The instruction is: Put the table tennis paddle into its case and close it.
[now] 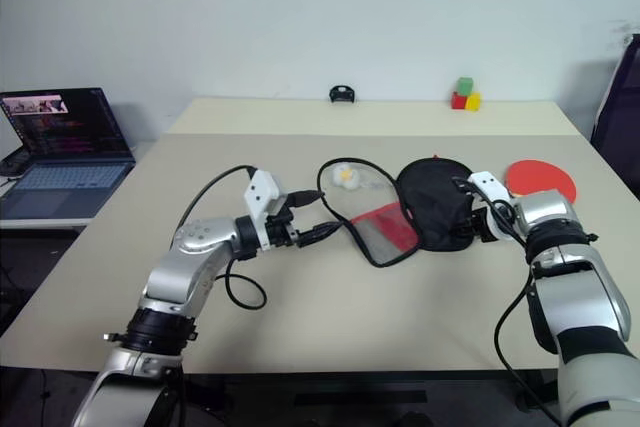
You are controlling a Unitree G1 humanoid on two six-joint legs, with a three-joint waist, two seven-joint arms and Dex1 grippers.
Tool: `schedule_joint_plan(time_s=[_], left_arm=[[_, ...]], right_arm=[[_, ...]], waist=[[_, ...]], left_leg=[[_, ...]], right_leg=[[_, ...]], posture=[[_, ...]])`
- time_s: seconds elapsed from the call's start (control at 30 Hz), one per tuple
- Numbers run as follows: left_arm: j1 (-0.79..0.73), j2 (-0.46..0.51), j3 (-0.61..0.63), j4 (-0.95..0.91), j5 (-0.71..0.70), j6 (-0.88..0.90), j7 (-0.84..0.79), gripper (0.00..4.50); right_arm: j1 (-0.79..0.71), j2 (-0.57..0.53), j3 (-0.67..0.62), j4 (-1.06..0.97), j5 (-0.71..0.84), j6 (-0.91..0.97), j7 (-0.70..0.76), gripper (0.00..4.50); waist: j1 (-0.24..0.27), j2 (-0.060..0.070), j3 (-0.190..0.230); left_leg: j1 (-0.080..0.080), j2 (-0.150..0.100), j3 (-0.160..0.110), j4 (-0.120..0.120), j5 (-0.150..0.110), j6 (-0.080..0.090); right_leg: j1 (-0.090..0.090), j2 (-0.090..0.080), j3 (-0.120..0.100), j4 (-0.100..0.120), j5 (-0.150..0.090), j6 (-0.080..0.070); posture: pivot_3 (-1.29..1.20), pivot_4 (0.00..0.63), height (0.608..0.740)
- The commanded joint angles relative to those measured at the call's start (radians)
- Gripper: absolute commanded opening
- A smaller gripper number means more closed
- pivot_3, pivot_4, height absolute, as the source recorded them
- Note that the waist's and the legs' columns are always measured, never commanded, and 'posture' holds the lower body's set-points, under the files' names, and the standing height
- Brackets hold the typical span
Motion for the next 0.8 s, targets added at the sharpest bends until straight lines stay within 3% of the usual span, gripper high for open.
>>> schedule_joint_plan(time_s=[0.03,0.37,0.63,0.73,0.8], left_arm=[[0.0,0.01,0.013,-0.037,0.001,-0.022,0.003,4.01],[-0.002,0.009,0.012,-0.024,0.005,-0.033,0.002,4.01],[-0.006,0.006,0.009,-0.017,0.008,-0.039,-0.002,4.01],[-0.006,0.005,0.009,-0.017,0.009,-0.039,-0.002,4.01],[-0.015,0.0,0.002,-0.012,0.01,-0.041,-0.007,4.01]], right_arm=[[-0.039,-0.037,-0.044,-0.023,0.005,0.019,0.005,1.92],[0.052,-0.085,-0.131,-0.188,0.065,0.145,0.012,1.92],[0.127,-0.101,-0.222,-0.322,0.118,0.204,-0.059,4.49],[0.135,-0.101,-0.224,-0.339,0.125,0.213,-0.067,4.49],[0.209,-0.138,-0.368,-0.45,0.125,0.081,-0.245,4.49]], waist=[[0.0,0.0,0.0],[0.0,0.0,0.0],[-0.001,0.0,0.0],[-0.001,0.0,0.0],[0.002,0.0,0.0]], left_leg=[[0.0,0.0,0.0,0.0,0.0,0.0],[0.0,0.0,0.0,0.0,0.0,0.0],[0.0,0.0,0.0,0.0,0.0,0.0],[0.0,0.0,0.0,0.0,0.0,0.0],[0.0,0.0,0.0,0.0,0.0,0.0]], right_leg=[[0.0,0.0,0.0,0.0,0.0,0.0],[0.0,0.0,0.0,0.0,0.0,0.0],[0.0,0.0,0.0,0.0,0.0,0.0],[0.0,0.0,0.0,0.0,0.0,0.0],[0.0,0.0,0.0,0.0,0.0,0.0]], posture=[[0.0,0.15,0.74],[0.0,0.15,0.74],[0.0,0.15,0.74],[0.0,0.15,0.74],[0.0,0.15,0.74]])
